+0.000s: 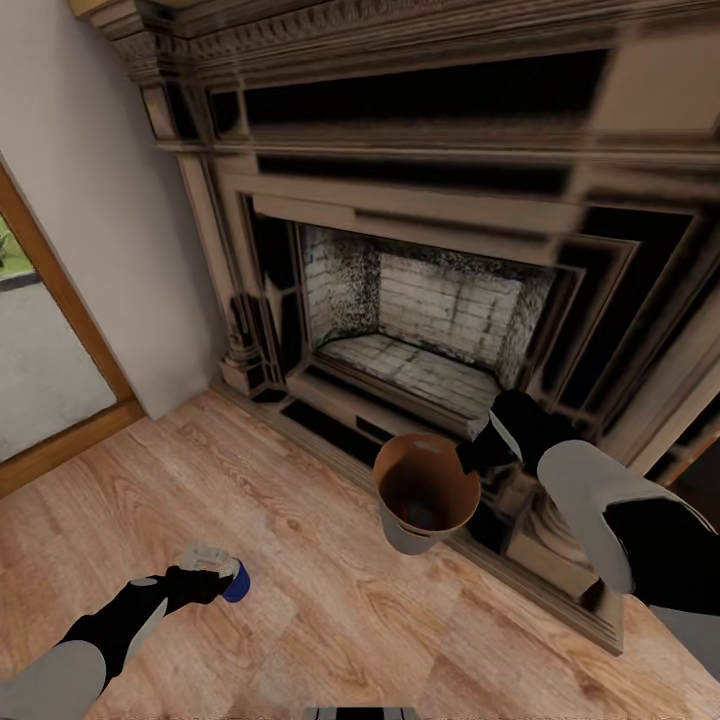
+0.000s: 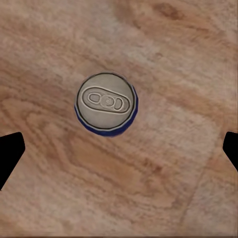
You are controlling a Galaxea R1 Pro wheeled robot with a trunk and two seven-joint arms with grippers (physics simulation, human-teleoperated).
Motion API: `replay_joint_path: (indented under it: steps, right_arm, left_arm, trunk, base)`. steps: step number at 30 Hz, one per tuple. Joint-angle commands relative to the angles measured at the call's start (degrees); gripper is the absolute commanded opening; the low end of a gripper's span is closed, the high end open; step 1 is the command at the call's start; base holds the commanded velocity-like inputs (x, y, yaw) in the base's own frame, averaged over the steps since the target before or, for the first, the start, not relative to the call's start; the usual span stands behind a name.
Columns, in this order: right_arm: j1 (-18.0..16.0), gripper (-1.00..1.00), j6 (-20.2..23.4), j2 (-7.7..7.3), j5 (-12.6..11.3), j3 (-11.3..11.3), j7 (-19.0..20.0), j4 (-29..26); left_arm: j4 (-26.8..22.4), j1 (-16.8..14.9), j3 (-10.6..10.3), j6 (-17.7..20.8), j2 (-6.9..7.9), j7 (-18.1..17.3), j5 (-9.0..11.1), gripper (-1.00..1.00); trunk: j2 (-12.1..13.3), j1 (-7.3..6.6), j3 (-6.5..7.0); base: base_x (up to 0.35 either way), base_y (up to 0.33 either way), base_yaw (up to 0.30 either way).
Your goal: Put the three can of soda from the living room inside the tash can in the kitchen.
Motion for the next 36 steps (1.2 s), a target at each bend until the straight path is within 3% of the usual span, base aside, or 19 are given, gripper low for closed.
replay_joint_path:
  steps: [1,6,16,31,36]
  right_arm:
    - [-0.1,-1.0,0.22,0.02,-1.39,-0.28,0.2,0.03]
    - [-0.29,-1.0,0.22,0.15,-1.39,-0.22,0.2,0.12]
    - [-0.32,-1.0,0.22,0.24,-1.39,-0.11,0.2,0.08]
    - [-0.25,-1.0,0.22,0.18,-1.39,0.14,0.2,0.05]
    - [-0.25,-1.0,0.22,0.21,-1.39,0.21,0.2,0.02]
  left_arm:
    - [0.0,0.0,0.01,0.0,-0.01,0.0,0.0,1.0]
    - [0.0,0.01,-0.01,0.0,-0.04,0.0,0.0,1.0]
    - [0.0,-0.03,-0.03,0.12,-0.02,-0.18,0.01,1.0]
    - [-0.17,0.0,0.0,-0.07,0.03,-0.36,0.25,1.0]
    - [-0.1,-0.02,0.0,0.2,0.02,-0.47,0.25,1.0]
  trunk:
    - [-0.03,0.01,-0.28]
    - [-0.09,0.14,-1.78]
    - [-0.09,0.14,-2.53]
    - [-0.09,0.14,-2.62]
    - [-0.16,0.27,-3.75]
  base:
    - [0.0,0.0,0.0]
    - [0.0,0.0,0.0]
    - [0.017,0.0,0.0]
    - [0.072,0.0,0.0]
    - [0.002,0.0,0.0]
